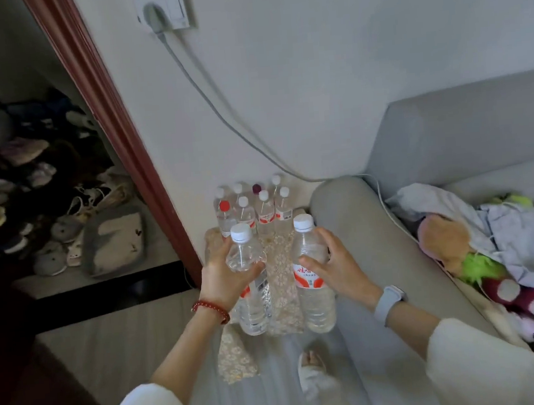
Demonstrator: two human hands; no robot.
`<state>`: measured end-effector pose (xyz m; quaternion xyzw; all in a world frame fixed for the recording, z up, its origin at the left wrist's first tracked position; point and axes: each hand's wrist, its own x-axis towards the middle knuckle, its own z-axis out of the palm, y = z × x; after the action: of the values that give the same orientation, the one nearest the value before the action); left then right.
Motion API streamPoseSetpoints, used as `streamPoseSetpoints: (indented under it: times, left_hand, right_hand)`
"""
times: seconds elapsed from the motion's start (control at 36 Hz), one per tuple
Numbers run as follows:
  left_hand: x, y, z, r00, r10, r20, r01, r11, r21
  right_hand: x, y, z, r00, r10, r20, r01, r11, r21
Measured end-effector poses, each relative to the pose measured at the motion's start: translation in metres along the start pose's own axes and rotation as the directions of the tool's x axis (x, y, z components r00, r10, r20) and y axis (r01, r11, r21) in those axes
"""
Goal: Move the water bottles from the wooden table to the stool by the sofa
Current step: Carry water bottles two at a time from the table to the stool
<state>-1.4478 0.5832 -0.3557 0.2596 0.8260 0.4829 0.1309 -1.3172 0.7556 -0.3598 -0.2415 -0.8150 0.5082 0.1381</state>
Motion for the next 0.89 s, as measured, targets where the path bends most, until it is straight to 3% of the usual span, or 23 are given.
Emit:
streamPoseSetpoints:
  times: [0.31, 0.42, 0.75, 0.89]
  left_hand:
    - [0.136, -0.112, 0.080, 0.961, -0.268, -0.061, 0.273, 0.957, 0.095]
    - [0.162, -0.149, 0.094, 0.940, -0.337, -0.058, 0.342, 0.929, 0.139]
    - [0.218, -0.216, 0.110, 0.964, -0.264, -0.003, 0.257, 0.936, 0.241]
    - [0.225, -0.217, 0.107, 0.978, -0.204, 0.040, 0.187, 0.949, 0.254]
  right_hand:
    - [0.171, 0.122, 0.040, 0.945, 0.164, 0.284, -0.120, 0.979, -0.165]
    - [0.207, 0.145, 0.066, 0.921, 0.147, 0.362, -0.064, 0.971, -0.232]
    - [0.264, 0.166, 0.128, 0.927, 0.009, 0.376, 0.078, 0.973, -0.216]
    - [0.274, 0.172, 0.137, 0.928, 0.046, 0.369, 0.009, 0.989, -0.147]
